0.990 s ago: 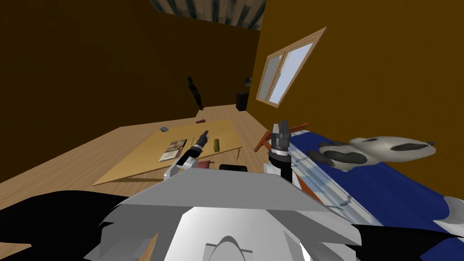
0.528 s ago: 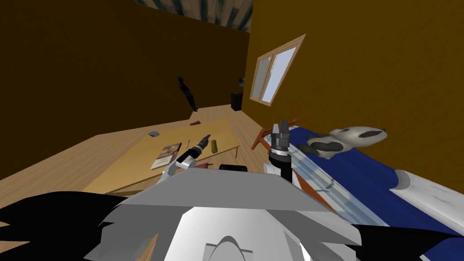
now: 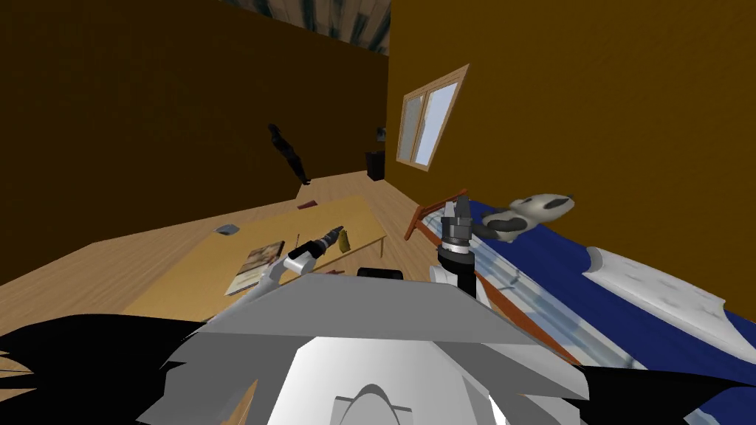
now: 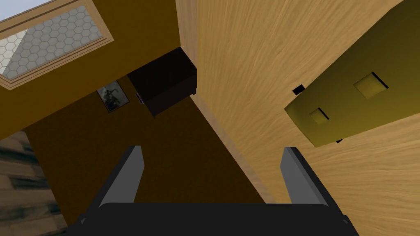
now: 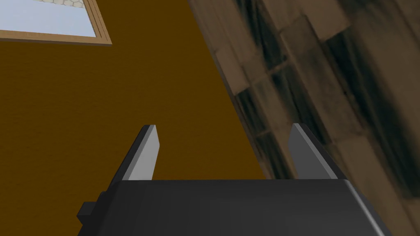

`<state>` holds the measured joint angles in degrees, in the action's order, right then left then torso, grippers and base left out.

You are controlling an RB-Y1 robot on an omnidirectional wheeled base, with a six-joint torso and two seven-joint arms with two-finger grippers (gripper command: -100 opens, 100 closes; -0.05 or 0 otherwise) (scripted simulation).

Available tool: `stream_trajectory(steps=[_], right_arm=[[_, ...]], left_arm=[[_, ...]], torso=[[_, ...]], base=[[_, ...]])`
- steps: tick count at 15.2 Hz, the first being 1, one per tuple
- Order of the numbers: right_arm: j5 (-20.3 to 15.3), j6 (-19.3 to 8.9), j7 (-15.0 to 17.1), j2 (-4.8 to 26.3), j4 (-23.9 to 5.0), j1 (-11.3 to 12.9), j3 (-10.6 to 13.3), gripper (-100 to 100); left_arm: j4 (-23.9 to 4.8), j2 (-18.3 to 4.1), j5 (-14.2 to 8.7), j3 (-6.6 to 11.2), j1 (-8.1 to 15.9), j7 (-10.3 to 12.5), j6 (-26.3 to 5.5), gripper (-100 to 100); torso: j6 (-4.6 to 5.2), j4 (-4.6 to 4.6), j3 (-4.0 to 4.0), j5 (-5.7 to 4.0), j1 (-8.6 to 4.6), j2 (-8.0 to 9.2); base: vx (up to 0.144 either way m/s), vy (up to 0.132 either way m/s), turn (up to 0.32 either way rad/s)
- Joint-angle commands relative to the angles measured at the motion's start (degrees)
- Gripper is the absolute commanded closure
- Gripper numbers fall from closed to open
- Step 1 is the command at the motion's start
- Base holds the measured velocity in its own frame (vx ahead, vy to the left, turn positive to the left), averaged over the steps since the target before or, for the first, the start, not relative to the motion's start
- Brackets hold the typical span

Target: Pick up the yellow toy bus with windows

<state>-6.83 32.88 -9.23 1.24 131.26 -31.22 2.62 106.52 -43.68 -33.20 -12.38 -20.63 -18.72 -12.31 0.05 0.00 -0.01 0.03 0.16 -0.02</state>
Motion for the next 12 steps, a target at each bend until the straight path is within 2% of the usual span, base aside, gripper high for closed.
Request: stream_trajectory(steps=[1, 2, 4, 5, 6, 7, 8, 9, 11, 12], right_arm=[[0.00, 0.00, 0.00, 0.00, 0.00, 0.00, 0.00, 0], [0.00, 0.00, 0.00, 0.00, 0.00, -0.01, 0.00, 0], [0.00, 0.00, 0.00, 0.00, 0.00, -0.01, 0.00, 0], [0.00, 0.00, 0.00, 0.00, 0.00, -0.01, -0.01, 0], [0.00, 0.00, 0.00, 0.00, 0.00, 0.00, 0.00, 0], [0.00, 0.00, 0.00, 0.00, 0.00, -0.01, 0.00, 0], [0.00, 0.00, 0.00, 0.00, 0.00, 0.00, 0.00, 0], [0.00, 0.00, 0.00, 0.00, 0.00, 0.00, 0.00, 0], [0.00, 0.00, 0.00, 0.00, 0.00, -0.01, 0.00, 0], [0.00, 0.00, 0.00, 0.00, 0.00, -0.01, -0.01, 0]], left_arm=[[-0.62, -2.01, -1.86, -0.76, -0.26, -0.87, -2.38, -100], [-1.88, -3.81, -3.78, -1.78, 0.38, -1.72, -4.04, -100], [-1.88, -4.26, -4.10, -1.78, 0.38, -1.72, -4.82, -100], [-3.14, -6.46, -6.33, -2.79, 1.02, -2.56, -6.79, -100], [-3.14, -6.46, -6.33, -2.79, 1.02, -2.56, -7.24, -100], [-4.38, -8.43, -8.32, -3.79, 1.66, -3.40, -8.87, -100], [-4.38, -8.60, -8.52, -3.79, 1.66, -3.40, -9.64, -100], [-5.59, -10.60, -10.37, -4.79, 2.29, -4.22, -11.16, -100], [-5.59, -10.67, -10.68, -4.79, 2.29, -4.22, -12.01, -100], [-6.77, -12.66, -12.80, -5.78, 2.91, -5.02, -13.87, -100]], torso=[[0.00, 0.00, 0.00, 0.00, 0.00, 0.00], [-0.04, 0.00, 0.00, 0.00, 0.00, 0.00], [-0.03, 0.00, 0.00, 0.00, -0.02, 0.00], [-0.06, 0.00, 0.00, 0.00, -0.03, -0.01], [-0.02, 0.00, -0.01, -0.01, -0.05, -0.02], [-0.02, -0.01, -0.01, -0.01, -0.06, -0.03], [0.01, -0.01, -0.02, -0.01, -0.06, -0.03], [-0.03, -0.01, -0.02, -0.01, -0.05, -0.03], [-0.03, -0.01, -0.03, -0.01, -0.05, -0.05], [-0.05, -0.01, -0.03, -0.01, -0.06, -0.05]], base=[[-0.006, 0.019, -0.189], [-0.006, 0.012, -0.232], [-0.004, 0.013, -0.126], [-0.002, 0.005, -0.159], [-0.002, 0.006, -0.188], [-0.001, 0.006, -0.296], [-0.001, 0.010, -0.242], [0.001, 0.009, -0.214], [0.003, 0.008, -0.123], [0.005, 0.001, -0.149]])
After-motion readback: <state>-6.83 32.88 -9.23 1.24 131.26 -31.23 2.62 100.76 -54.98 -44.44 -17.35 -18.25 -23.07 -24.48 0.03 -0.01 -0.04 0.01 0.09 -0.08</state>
